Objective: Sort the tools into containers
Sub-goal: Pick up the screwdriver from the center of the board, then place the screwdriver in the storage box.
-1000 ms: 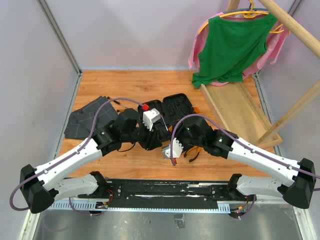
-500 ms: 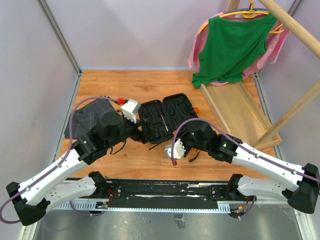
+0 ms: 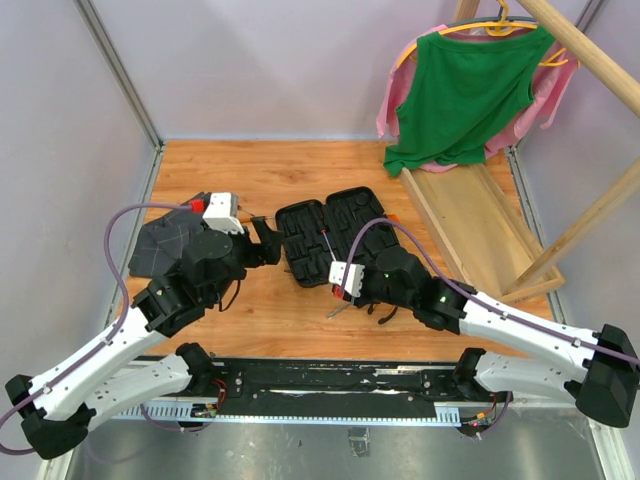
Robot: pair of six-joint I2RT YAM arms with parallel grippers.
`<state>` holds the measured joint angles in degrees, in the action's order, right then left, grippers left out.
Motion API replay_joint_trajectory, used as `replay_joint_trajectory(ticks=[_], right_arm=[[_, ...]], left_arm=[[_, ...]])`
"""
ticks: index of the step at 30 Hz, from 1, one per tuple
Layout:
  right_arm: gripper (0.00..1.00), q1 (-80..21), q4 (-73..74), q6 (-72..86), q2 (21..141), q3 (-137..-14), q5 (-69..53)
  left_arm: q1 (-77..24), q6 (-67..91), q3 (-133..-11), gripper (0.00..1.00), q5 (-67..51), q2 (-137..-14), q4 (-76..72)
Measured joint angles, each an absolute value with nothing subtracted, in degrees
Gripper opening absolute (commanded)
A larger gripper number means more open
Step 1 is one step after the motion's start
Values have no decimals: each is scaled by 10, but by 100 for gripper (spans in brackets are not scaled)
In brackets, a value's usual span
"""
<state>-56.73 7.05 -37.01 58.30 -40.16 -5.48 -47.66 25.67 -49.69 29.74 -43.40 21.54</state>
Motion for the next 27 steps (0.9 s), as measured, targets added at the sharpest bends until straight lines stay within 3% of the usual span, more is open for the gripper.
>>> replay_joint_trajectory(ticks=[13, 21, 27], right_arm=[[4, -555, 81, -13, 659, -434, 10], [1, -517, 144, 109, 762, -523, -39], [1, -459, 149, 210, 824, -557, -101]], left_arm=[[-467, 345, -423, 84, 346, -416, 228], [-313, 364, -357, 84, 218, -431, 166], [-281, 364, -337, 83, 146, -473, 118]])
